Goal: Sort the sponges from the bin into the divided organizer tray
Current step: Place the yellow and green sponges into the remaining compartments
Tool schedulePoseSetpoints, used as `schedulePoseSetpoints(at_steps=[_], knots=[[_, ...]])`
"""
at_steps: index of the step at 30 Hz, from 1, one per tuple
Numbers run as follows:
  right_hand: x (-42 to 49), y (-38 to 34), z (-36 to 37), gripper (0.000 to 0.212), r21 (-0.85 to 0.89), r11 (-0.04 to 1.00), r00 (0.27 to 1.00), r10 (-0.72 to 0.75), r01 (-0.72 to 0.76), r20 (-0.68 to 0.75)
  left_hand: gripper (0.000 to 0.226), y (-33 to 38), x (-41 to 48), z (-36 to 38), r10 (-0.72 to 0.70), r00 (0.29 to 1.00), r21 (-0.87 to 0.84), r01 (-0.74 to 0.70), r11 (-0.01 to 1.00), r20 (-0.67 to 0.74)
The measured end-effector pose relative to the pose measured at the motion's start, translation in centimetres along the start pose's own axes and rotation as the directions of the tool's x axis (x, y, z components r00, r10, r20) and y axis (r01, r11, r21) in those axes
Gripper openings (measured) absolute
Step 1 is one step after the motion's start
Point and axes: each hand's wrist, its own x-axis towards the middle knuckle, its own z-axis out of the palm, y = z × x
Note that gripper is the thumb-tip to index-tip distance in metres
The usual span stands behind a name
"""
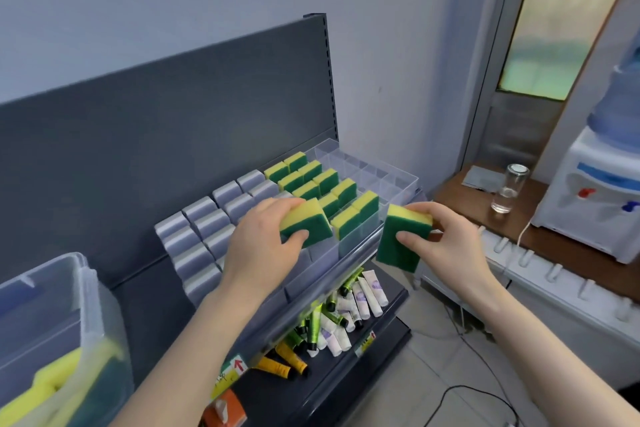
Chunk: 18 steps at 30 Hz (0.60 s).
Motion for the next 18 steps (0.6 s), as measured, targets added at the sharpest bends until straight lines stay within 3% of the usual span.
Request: schedulePoseSetpoints(at_steps=[18], knots=[[13.5,4.2,-1.2,0.038,-0.046,0.999,0.999,-0.018,0.019,0.028,0.041,-1.2,12.9,6.2,-0.052,0.998,-0.007,0.052,0.999,-0.031]])
